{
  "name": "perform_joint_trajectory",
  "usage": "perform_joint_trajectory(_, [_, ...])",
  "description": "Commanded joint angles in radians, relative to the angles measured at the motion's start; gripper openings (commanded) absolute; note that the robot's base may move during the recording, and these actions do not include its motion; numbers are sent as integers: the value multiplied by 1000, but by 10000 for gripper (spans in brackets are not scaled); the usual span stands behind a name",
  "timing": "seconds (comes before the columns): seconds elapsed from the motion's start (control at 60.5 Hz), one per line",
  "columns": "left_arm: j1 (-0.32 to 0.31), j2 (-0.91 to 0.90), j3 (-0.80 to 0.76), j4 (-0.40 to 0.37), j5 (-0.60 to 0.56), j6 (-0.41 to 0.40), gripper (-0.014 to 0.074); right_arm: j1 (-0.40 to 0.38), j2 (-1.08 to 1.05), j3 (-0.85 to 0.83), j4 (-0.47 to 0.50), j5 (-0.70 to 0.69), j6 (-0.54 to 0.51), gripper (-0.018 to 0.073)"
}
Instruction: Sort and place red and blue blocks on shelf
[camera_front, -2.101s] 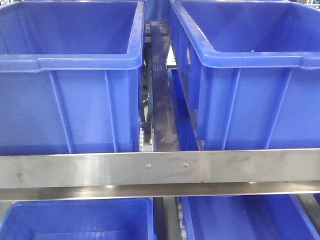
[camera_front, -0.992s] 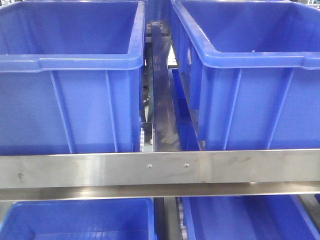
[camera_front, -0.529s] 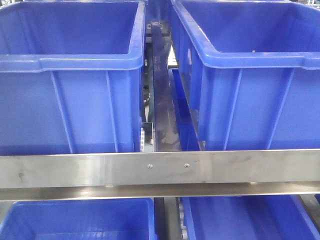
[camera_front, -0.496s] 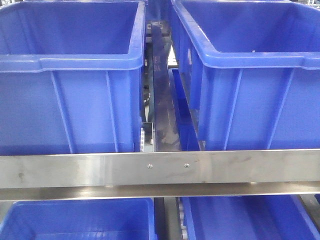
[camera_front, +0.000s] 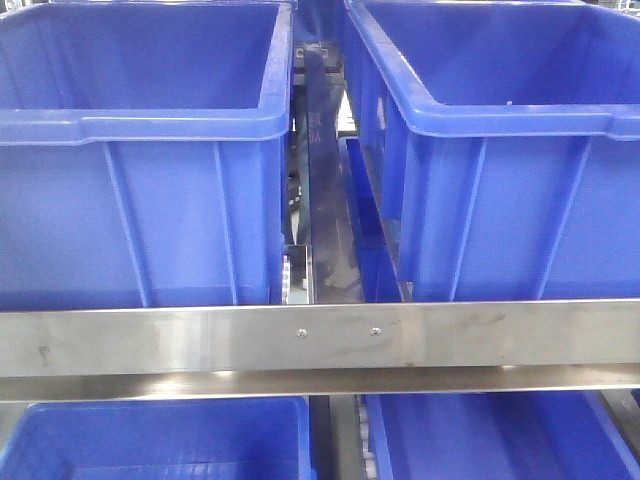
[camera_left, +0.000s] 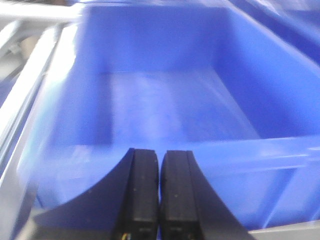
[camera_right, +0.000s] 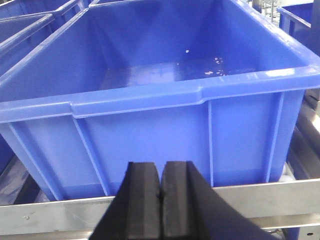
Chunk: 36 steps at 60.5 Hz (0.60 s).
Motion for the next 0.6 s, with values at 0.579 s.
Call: perform_joint_trajectory(0.579, [80,-355,204,-229,-88,-8,122,-6,-21,-22,-2,-86,4,48])
